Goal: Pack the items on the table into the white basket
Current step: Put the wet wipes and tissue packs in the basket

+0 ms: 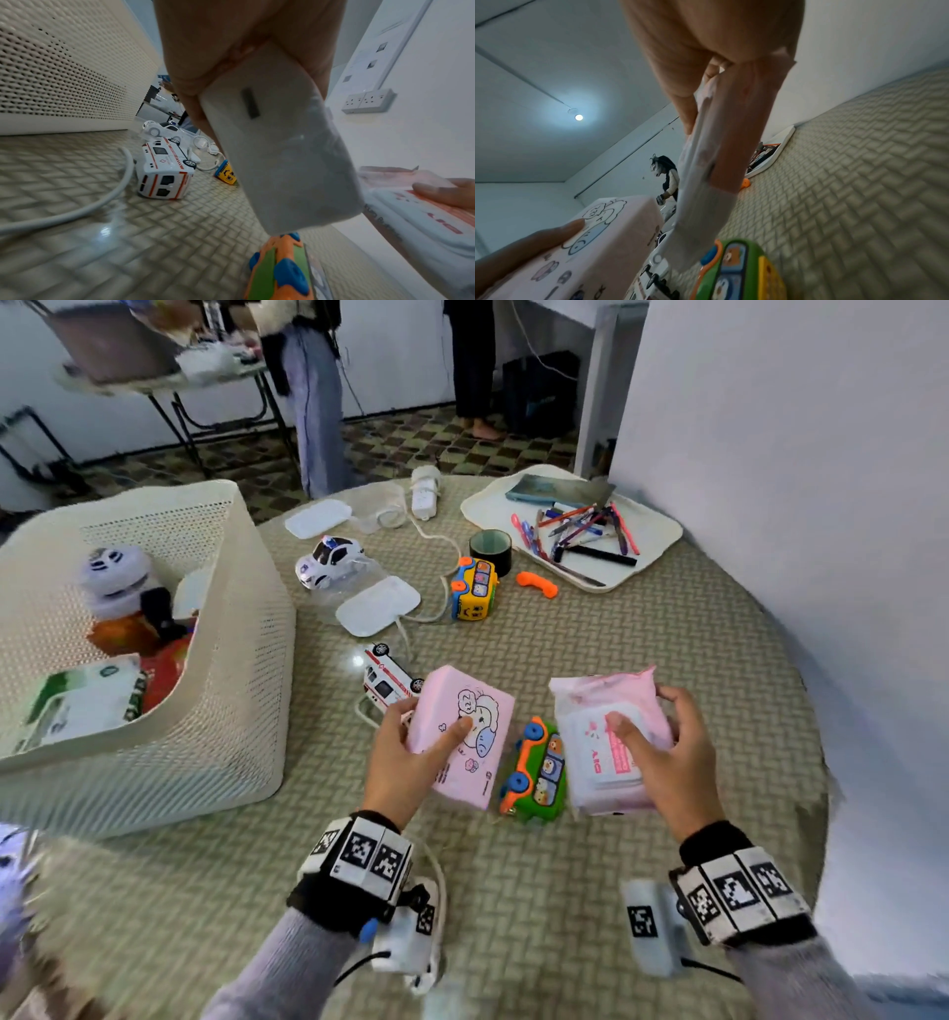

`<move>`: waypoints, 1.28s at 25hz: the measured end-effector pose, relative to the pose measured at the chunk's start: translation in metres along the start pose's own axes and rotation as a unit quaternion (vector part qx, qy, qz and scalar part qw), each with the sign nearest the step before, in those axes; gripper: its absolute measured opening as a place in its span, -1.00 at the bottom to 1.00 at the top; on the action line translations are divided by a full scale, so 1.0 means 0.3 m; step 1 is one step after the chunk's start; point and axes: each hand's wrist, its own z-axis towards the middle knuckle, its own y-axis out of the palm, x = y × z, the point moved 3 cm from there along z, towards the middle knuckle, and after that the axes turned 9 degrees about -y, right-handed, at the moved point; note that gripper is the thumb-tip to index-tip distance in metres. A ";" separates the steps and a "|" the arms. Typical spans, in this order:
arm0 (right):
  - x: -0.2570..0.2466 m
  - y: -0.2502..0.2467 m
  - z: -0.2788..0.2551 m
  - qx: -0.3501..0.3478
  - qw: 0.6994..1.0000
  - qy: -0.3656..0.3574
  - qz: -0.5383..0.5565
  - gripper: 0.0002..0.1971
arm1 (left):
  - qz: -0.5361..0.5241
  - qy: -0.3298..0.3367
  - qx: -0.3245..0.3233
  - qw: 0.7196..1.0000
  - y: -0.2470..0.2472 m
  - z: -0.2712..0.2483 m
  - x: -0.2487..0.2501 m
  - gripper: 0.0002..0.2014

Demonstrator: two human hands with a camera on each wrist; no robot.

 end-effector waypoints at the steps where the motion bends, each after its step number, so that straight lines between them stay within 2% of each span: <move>1: -0.015 0.010 -0.054 0.014 1.000 0.001 0.001 -0.59 | -0.006 0.002 -0.005 1.000 -0.037 -0.021 -0.013 -0.48; 4: -0.065 0.037 -0.205 0.047 0.999 0.004 0.002 -0.60 | -0.013 0.003 -0.015 1.000 -0.138 -0.069 -0.061 -0.45; 6: -0.094 0.057 -0.293 0.056 0.998 0.011 0.004 -0.61 | -0.026 -0.001 -0.027 0.999 -0.186 -0.106 -0.081 -0.49; 11: -0.168 0.091 -0.415 0.056 0.998 -0.015 -0.014 -0.63 | -0.042 0.005 -0.050 0.998 -0.263 -0.159 -0.113 -0.53; 15: -0.210 0.078 -0.526 0.078 0.996 -0.016 -0.032 -0.61 | -0.044 0.014 -0.053 0.998 -0.319 -0.200 -0.152 -0.53; 20: -0.241 0.047 -0.737 0.116 0.993 0.004 -0.035 -0.62 | -0.026 0.014 -0.049 0.998 -0.385 -0.332 -0.223 -0.51; 25: -0.290 0.052 -0.940 0.122 0.991 0.032 -0.043 -0.60 | 0.032 0.035 -0.037 0.998 -0.531 -0.458 -0.295 -0.48; 29: -0.342 0.097 -1.098 0.133 0.990 0.038 -0.037 -0.60 | 0.030 0.045 -0.045 0.998 -0.672 -0.563 -0.337 -0.46; 32: -0.375 0.158 -1.190 0.133 0.989 0.058 0.012 -0.58 | 0.024 0.047 -0.041 0.998 -0.787 -0.626 -0.357 -0.46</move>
